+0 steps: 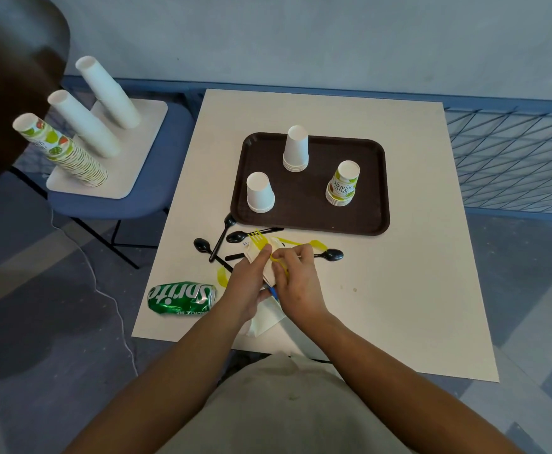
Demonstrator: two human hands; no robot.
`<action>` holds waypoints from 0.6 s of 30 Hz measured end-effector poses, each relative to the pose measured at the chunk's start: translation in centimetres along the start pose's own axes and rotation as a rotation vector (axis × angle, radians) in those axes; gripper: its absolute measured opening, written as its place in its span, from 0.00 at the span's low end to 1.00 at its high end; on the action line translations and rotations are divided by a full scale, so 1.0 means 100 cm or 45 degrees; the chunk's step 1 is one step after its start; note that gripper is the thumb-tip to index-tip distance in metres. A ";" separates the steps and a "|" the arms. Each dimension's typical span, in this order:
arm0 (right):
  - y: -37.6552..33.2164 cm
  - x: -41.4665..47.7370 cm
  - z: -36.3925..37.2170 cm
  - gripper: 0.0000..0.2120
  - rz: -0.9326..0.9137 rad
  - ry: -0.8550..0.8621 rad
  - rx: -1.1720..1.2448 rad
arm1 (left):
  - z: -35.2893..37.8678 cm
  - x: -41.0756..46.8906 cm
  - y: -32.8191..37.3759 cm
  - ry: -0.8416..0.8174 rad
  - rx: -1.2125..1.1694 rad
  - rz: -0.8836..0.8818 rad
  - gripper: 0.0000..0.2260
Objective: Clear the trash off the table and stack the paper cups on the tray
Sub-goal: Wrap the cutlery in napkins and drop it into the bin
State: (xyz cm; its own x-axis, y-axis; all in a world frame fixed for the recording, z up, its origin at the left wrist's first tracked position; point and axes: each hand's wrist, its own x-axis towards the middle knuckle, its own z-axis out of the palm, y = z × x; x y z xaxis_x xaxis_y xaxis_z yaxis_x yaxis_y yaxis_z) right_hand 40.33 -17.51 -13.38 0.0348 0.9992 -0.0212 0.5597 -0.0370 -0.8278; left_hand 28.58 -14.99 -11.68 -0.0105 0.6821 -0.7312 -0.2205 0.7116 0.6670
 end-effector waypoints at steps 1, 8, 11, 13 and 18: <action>0.001 0.000 0.001 0.10 0.007 -0.017 0.007 | 0.000 0.001 0.001 0.009 -0.020 -0.003 0.14; 0.020 0.008 -0.002 0.11 0.036 -0.035 -0.043 | -0.011 0.010 0.005 0.181 -0.074 0.046 0.03; 0.039 0.024 -0.007 0.13 0.227 -0.013 -0.095 | -0.015 0.014 0.005 0.214 -0.073 0.060 0.04; 0.052 0.037 -0.009 0.17 0.377 -0.172 -0.204 | -0.018 0.014 0.004 0.199 -0.048 0.074 0.05; 0.078 0.059 -0.009 0.18 0.495 -0.405 -0.468 | -0.020 0.014 0.004 0.154 0.061 0.076 0.07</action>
State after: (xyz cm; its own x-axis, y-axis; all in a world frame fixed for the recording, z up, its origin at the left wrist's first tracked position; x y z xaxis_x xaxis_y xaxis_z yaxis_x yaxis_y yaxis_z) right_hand 45.64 -11.95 -19.47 0.0767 0.8656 -0.4948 0.8062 -0.3458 -0.4800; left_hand 26.53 -14.11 -12.75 -0.1406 0.7003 -0.6999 -0.1691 0.6795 0.7139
